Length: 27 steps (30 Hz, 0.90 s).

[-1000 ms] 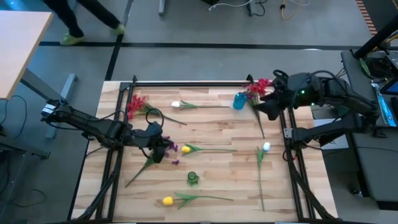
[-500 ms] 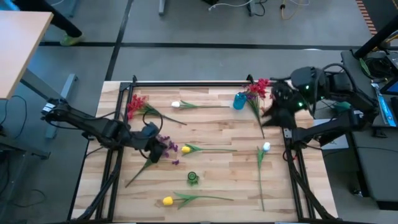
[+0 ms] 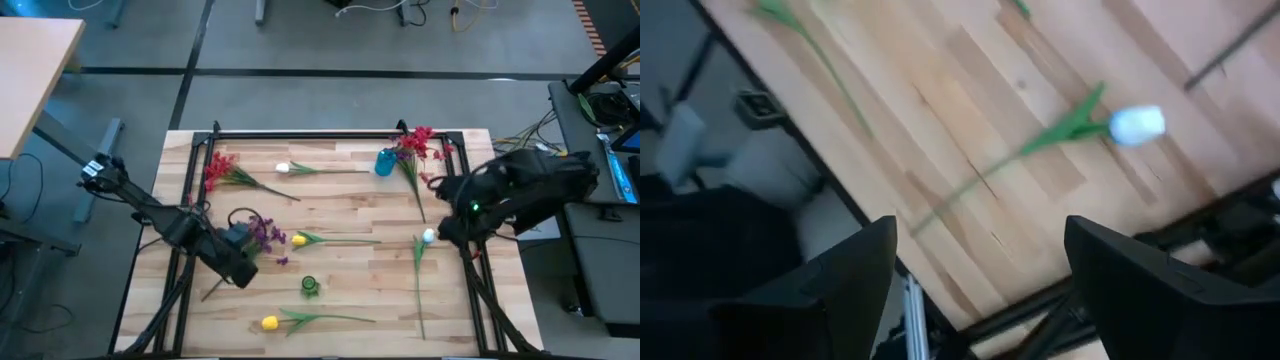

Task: Sort flowers into vase by color
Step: Put the bottom purple flowers into the blue vase

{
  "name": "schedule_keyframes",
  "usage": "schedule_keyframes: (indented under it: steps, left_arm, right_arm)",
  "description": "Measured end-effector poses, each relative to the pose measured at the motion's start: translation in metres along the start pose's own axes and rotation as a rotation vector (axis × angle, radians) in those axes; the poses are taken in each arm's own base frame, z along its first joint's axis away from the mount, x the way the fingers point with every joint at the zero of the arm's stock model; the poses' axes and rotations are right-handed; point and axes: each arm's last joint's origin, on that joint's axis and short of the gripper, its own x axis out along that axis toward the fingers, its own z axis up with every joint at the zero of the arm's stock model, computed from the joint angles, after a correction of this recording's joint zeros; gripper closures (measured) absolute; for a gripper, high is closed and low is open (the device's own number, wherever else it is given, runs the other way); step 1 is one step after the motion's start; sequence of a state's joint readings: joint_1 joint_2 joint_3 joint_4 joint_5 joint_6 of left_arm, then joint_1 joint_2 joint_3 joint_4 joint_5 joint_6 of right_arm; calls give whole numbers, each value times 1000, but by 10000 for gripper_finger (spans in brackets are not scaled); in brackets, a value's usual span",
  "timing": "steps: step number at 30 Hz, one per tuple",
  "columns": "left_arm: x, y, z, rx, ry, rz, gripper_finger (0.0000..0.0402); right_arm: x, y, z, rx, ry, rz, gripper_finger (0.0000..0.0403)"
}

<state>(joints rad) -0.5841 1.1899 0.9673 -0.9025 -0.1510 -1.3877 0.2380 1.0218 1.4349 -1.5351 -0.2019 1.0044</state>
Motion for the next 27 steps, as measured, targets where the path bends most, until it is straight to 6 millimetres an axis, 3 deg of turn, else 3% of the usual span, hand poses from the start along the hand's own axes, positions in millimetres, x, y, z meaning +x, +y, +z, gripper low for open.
schedule_keyframes:
  steps: [7, 10, 22, 27]
  left_arm:
    - [30, 4, -18, -66, 195, 257, 400]
    - [41, 3, -21, -69, 235, 310, 382]
    - [75, 5, -21, -24, 124, 484, 212]
    - [91, 10, -19, -5, 122, 557, 182]
  right_arm:
    - [45, 0, -6, -34, 72, -67, 119]
    - [59, 1, -6, -70, 70, -52, 112]
    - [96, -9, -10, -73, 147, -85, 56]
    - [99, -10, -10, -73, 145, -82, 45]
